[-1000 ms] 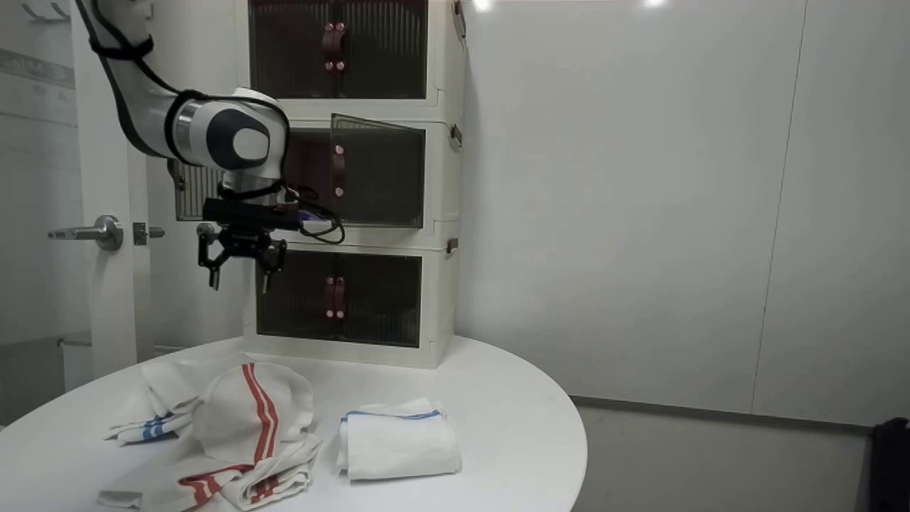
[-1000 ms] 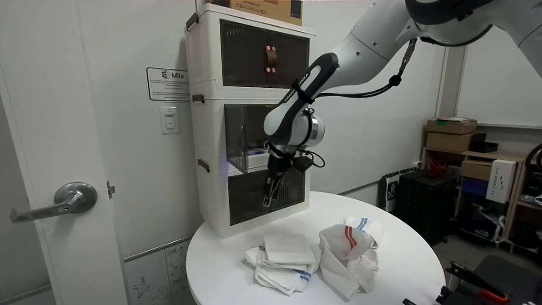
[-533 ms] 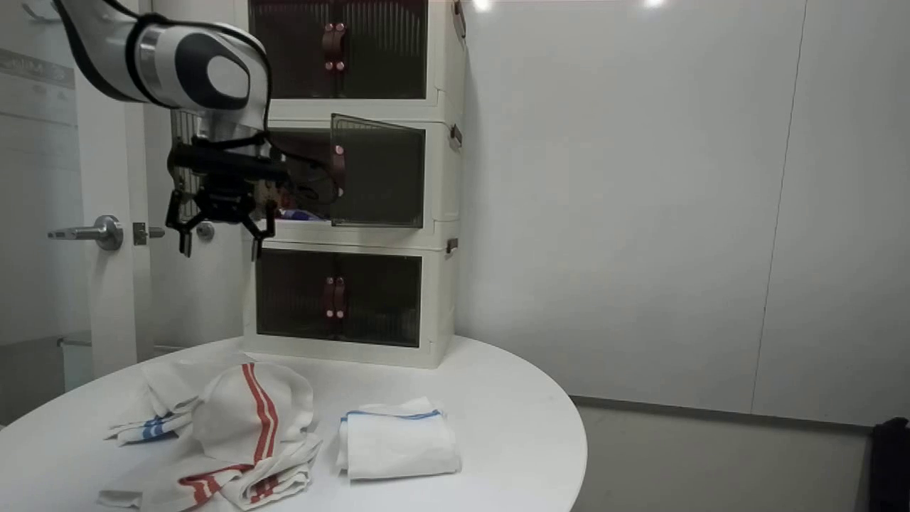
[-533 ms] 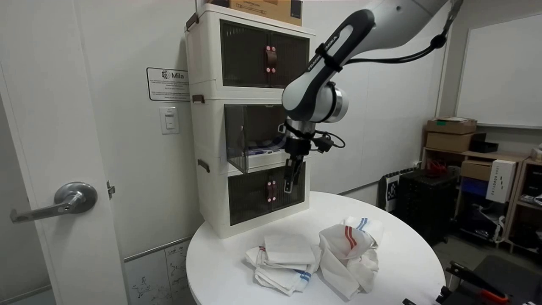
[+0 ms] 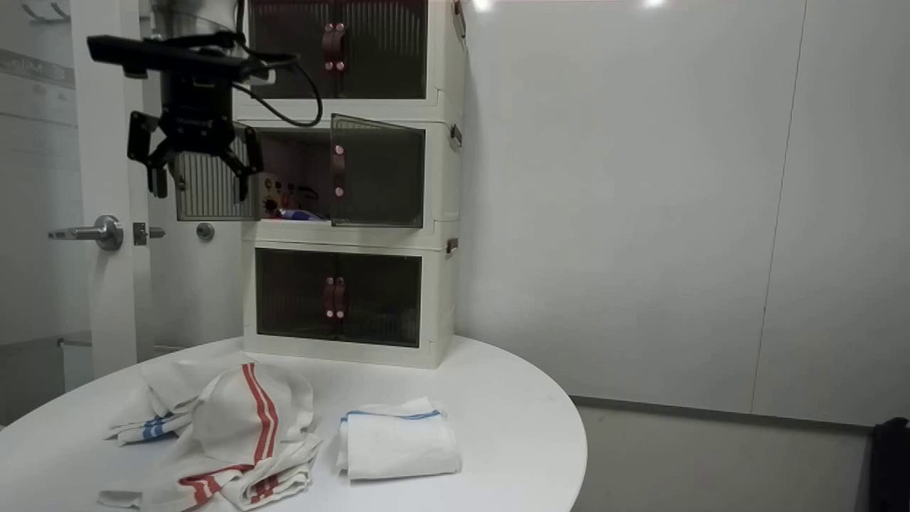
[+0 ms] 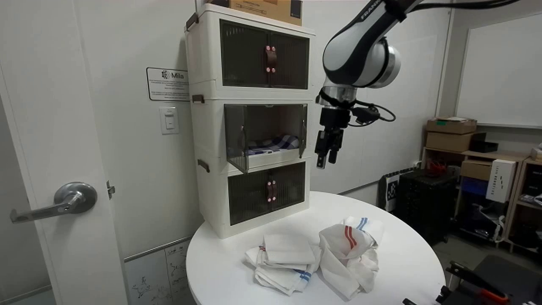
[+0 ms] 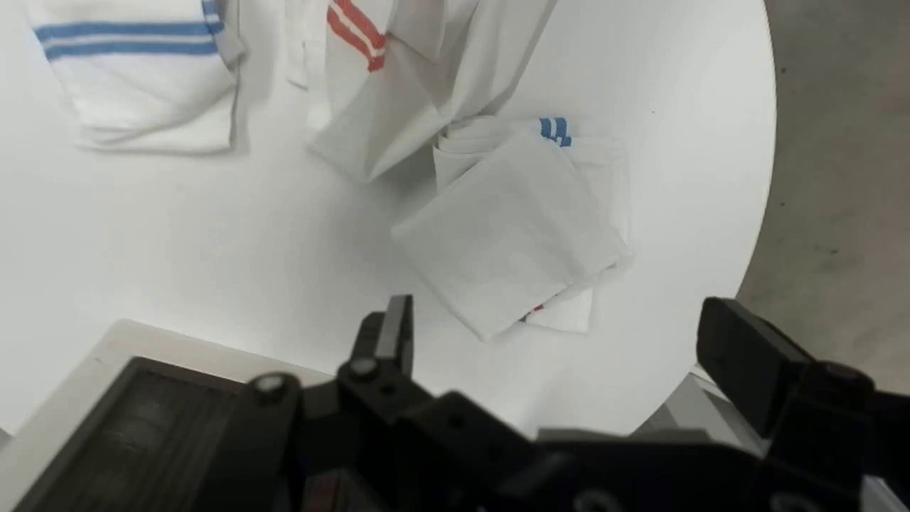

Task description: Remove one towel from the middle cabinet

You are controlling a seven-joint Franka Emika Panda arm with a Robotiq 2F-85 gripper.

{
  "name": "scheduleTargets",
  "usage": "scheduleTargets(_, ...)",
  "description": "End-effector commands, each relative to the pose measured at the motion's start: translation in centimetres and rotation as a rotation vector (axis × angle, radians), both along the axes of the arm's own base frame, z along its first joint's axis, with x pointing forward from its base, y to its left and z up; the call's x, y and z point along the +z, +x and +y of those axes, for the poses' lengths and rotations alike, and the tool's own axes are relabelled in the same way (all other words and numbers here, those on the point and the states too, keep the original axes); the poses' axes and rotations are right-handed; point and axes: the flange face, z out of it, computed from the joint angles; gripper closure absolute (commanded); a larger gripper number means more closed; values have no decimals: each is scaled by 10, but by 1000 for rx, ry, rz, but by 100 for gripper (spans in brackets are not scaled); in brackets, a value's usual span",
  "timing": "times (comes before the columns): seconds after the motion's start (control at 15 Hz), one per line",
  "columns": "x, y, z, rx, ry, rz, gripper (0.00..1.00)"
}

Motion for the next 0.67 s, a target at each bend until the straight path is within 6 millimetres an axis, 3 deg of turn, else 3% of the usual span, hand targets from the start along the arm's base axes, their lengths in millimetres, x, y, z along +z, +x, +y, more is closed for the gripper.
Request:
scheduleTargets(0.0, 29, -42, -22, -175, 27, -22, 0)
scheduleTargets(0.4, 68, -72, -38, -287, -45, -66, 0)
scheduleTargets(0.47, 56, -56, -37, -259, -18, -47, 0)
scheduleTargets(0.6, 66, -63, -37, -271, -26, -66, 0)
